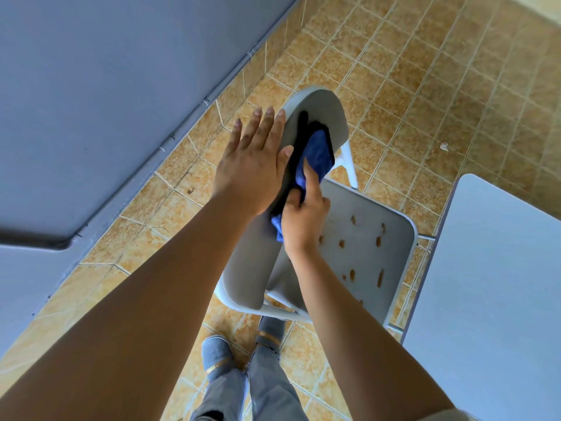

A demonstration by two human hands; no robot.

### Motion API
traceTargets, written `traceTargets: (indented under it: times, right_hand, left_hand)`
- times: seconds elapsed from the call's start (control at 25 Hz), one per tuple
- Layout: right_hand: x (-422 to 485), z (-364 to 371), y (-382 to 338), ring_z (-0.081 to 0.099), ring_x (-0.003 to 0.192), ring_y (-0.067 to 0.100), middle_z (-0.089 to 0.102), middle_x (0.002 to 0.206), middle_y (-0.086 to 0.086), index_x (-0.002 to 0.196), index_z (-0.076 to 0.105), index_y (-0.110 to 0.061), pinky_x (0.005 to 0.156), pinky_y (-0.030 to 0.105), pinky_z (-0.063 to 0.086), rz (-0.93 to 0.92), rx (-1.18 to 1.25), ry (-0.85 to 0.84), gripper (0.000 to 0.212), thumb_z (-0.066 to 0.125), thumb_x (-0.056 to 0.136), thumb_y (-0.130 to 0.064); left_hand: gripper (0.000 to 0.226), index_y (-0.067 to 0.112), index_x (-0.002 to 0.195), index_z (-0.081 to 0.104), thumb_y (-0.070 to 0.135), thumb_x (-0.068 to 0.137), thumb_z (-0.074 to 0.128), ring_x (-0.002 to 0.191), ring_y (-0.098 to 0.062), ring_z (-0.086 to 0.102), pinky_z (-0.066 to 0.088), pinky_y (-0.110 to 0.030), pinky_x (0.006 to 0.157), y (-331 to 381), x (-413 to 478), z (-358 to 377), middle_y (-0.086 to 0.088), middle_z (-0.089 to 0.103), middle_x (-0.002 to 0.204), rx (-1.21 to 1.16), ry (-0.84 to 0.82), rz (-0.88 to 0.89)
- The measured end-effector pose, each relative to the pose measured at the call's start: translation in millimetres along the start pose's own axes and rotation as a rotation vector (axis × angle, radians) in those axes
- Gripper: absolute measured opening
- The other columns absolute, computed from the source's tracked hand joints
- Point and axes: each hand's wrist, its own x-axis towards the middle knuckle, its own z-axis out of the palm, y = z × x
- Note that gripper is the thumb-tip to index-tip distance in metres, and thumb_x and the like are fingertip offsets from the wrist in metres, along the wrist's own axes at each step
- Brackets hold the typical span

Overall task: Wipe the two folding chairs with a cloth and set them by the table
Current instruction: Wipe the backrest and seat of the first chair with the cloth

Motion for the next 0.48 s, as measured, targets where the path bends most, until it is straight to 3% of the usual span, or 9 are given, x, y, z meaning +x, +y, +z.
traceTargets:
  times: [0.12, 0.2, 0.32, 0.48]
  right_hand:
    - [26, -5, 23, 0.057, 0.102, 0.037, 0.064, 0.121, 0.013, 0.137, 0.049, -0.029, 0.089, 0.037, 0.047, 0.280, -0.056, -0.043, 0.051, 0.041, 0.089, -0.015]
    - [65, -7, 19, 0.052, 0.118, 0.031, 0.056, 0.134, 0.008, 0.142, 0.041, -0.031, 0.100, 0.035, 0.041, 0.367, -0.095, -0.095, 0.050, 0.040, 0.094, -0.017]
    - [107, -10, -18, 0.051, 0.102, 0.017, 0.053, 0.134, 0.005, 0.144, 0.037, -0.029, 0.085, 0.026, 0.039, 0.296, -0.054, -0.092, 0.050, 0.037, 0.096, -0.015]
    - [66, -4, -26, 0.059, 0.081, 0.030, 0.067, 0.107, 0.011, 0.136, 0.048, -0.027, 0.068, 0.031, 0.043, 0.003, 0.012, -0.058, 0.051, 0.039, 0.087, -0.014]
  left_hand:
    - [0.060, 0.014, 0.153, 0.002, 0.041, 0.100, 0.008, 0.149, -0.021, -0.001, -0.002, -0.038, 0.121, -1, 1, 1, -0.005, 0.008, 0.161, -0.012, 0.017, -0.005]
    - [0.059, 0.015, 0.153, 0.001, 0.041, 0.101, 0.010, 0.149, -0.021, -0.001, -0.003, -0.038, 0.121, -1, 2, 2, -0.005, 0.008, 0.161, -0.025, 0.012, -0.013]
    - [0.059, 0.015, 0.153, 0.002, 0.041, 0.101, 0.009, 0.149, -0.021, -0.002, -0.003, -0.038, 0.121, -2, 3, 3, -0.006, 0.009, 0.161, -0.025, 0.016, -0.008]
    - [0.061, 0.013, 0.153, 0.004, 0.041, 0.099, 0.007, 0.149, -0.022, 0.001, 0.000, -0.040, 0.121, -2, 1, 2, -0.007, 0.013, 0.160, -0.019, 0.023, -0.006]
